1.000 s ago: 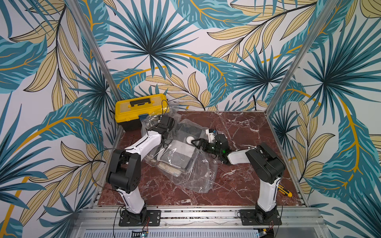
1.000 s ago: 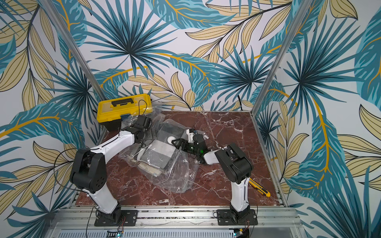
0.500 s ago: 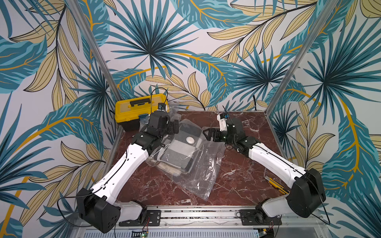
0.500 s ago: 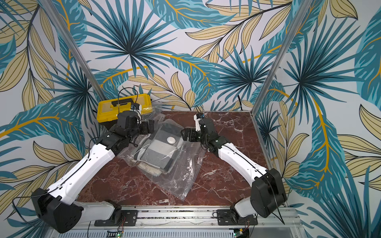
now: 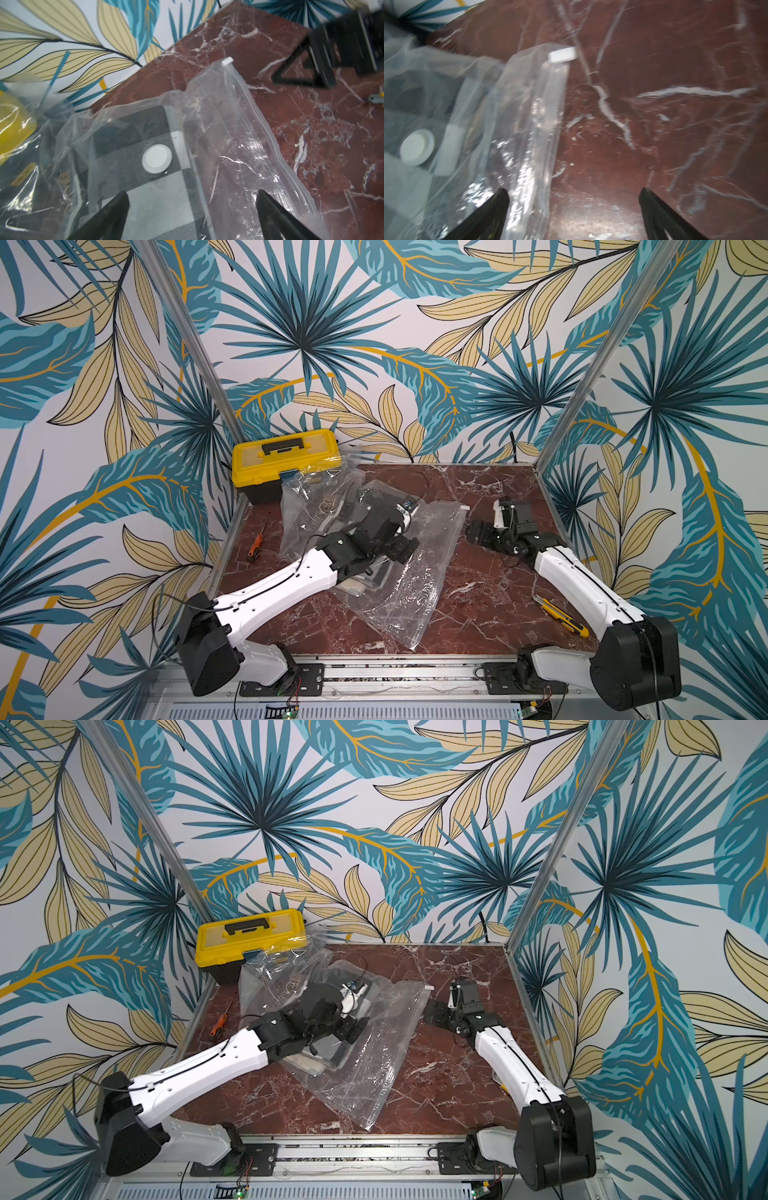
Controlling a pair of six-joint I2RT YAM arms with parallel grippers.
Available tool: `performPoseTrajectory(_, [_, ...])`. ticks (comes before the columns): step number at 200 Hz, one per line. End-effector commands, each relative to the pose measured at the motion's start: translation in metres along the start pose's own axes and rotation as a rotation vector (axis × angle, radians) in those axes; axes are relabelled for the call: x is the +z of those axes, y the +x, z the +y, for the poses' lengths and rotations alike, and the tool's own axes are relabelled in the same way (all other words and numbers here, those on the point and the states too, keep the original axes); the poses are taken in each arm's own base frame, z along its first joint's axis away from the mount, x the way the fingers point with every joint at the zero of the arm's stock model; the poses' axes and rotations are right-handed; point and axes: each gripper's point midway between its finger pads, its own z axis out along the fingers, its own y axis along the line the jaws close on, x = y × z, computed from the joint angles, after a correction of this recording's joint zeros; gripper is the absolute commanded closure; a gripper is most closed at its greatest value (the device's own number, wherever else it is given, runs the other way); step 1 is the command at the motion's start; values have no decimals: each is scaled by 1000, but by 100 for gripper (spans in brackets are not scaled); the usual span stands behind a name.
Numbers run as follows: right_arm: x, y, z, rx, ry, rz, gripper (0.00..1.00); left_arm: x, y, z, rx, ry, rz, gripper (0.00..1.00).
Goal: Take the blanket out of the vacuum bag
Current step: Adjust the vacuum bag at the center of the board, then open the vacuum bag at the center of the board.
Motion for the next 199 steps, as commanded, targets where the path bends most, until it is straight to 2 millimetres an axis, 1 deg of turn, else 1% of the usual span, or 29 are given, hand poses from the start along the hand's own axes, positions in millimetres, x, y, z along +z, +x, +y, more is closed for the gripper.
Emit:
performPoseTrajectory(1, [2,-1,-12,20,-15,14,1,24,1,-25,173,-94,39,7])
performPoseTrajectory(26, [4,-4,-20,46,-26,16,1,51,2,-65,340,-210,100,9])
performPoseTrajectory(42, [6,-1,-26,79,-46,16,1,65,-3,-84,390,-274,122,9])
performPoseTrajectory(54, [8,2,-30,97,-62,21,1,75,-8,-100,420,-288,112,9])
performPoseTrajectory(64, [9,5,-34,108,-66,29,0,82,-13,-108,431,-300,103,9])
performPoseTrajectory(78, [8,8,-40,116,-61,33,1,90,-18,-113,421,-315,95,9])
performPoseTrajectory(93, [4,8,-49,130,-52,20,1,97,-21,-115,417,-340,90,9])
performPoseTrajectory(112, [-4,3,-61,161,-39,-10,1,105,-19,-113,417,-383,96,8])
performPoseTrajectory(127, [-7,-1,-66,182,-50,-19,1,112,-16,-113,415,-400,100,7])
performPoseTrajectory(142, [-7,-2,-67,201,-61,-21,0,121,-10,-111,415,-420,109,7])
performPoseTrajectory(165, [-4,-1,-68,221,-81,-22,0,127,-4,-108,398,-421,127,5])
performPoseTrajectory(199, [1,0,-65,233,-109,-9,1,129,-7,-113,353,-381,118,5])
